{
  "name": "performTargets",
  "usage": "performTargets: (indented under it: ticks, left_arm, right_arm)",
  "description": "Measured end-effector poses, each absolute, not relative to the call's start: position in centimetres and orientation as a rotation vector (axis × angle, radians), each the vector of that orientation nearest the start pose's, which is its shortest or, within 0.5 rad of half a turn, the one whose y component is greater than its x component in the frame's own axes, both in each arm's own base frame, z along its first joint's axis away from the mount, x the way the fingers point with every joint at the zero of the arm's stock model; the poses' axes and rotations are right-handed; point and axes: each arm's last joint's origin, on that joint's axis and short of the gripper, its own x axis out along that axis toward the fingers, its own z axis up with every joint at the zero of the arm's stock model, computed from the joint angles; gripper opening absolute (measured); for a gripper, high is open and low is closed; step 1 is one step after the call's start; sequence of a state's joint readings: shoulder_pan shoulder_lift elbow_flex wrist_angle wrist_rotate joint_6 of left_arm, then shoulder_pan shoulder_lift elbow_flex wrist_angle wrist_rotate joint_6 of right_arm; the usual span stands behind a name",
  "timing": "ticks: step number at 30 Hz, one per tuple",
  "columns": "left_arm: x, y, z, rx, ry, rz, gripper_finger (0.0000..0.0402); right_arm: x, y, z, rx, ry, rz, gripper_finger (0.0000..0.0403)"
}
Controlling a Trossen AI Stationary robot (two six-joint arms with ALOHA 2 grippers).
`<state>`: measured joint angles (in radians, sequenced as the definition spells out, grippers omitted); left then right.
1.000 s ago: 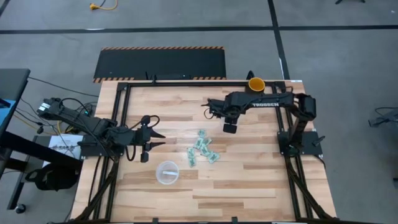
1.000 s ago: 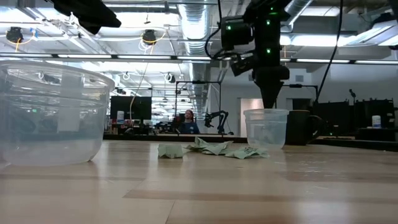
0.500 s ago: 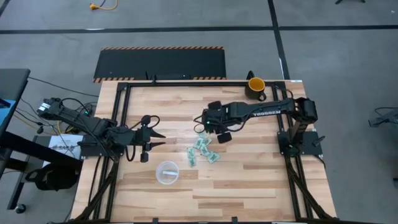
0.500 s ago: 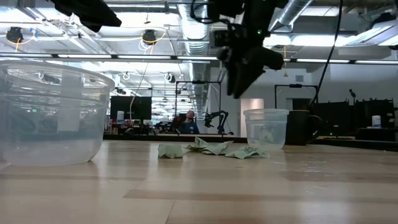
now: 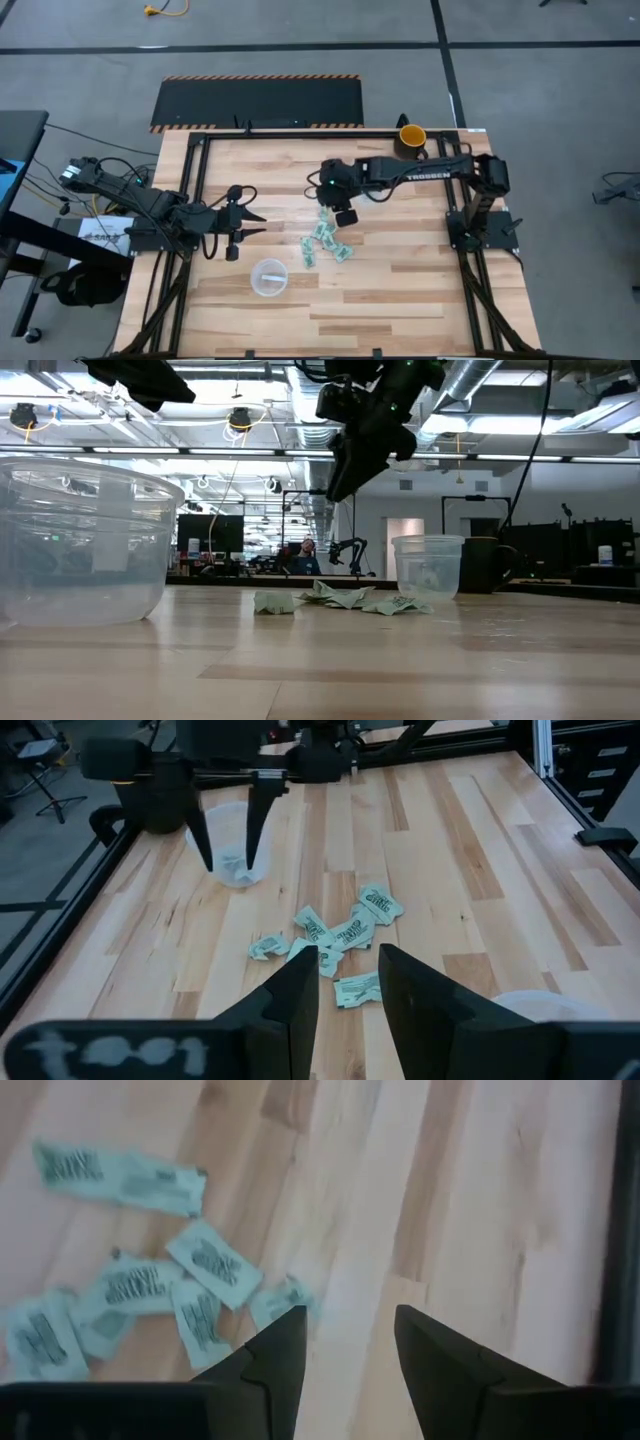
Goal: Pick and place Stevia / Truvia into bins
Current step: Put the stevia packet into the top transparent container
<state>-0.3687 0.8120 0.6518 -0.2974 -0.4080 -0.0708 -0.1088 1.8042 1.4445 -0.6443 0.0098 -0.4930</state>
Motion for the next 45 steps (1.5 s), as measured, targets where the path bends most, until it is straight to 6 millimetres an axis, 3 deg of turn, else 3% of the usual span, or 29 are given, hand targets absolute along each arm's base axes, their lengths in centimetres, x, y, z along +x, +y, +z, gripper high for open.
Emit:
performTargets:
  ticks: [5, 10, 19, 32, 38, 45]
  left_arm:
    - [16.7, -5.2, 27.4, 0.103, 0.422, 0.053, 0.0098]
    - [16.7, -5.2, 27.3, 0.103, 0.423, 0.054, 0.0098]
    - [16.7, -5.2, 27.3, 0.101, 0.426, 0.054, 0.0098]
    - [16.7, -5.2, 27.3, 0.101, 0.428, 0.054, 0.0098]
    - [16.7, -5.2, 27.3, 0.092, 0.424, 0.057, 0.0098]
    - [16.7, -5.2, 27.3, 0.092, 0.425, 0.058, 0.0098]
  right_arm:
    - [38.6, -5.4, 24.2, -0.307, 0.984, 0.135, 0.0146]
    - [39.3, -5.8, 21.5, -0.265, 1.058, 0.161, 0.015]
    - [40.6, -6.0, 17.2, -0.266, 1.141, 0.199, 0.0162]
    - [41.6, -6.1, 13.3, -0.286, 1.183, 0.251, 0.0166]
    - [41.4, -6.1, 13.2, -0.278, 1.2, 0.257, 0.0157]
    - [41.3, -6.2, 13.1, -0.273, 1.21, 0.259, 0.0102]
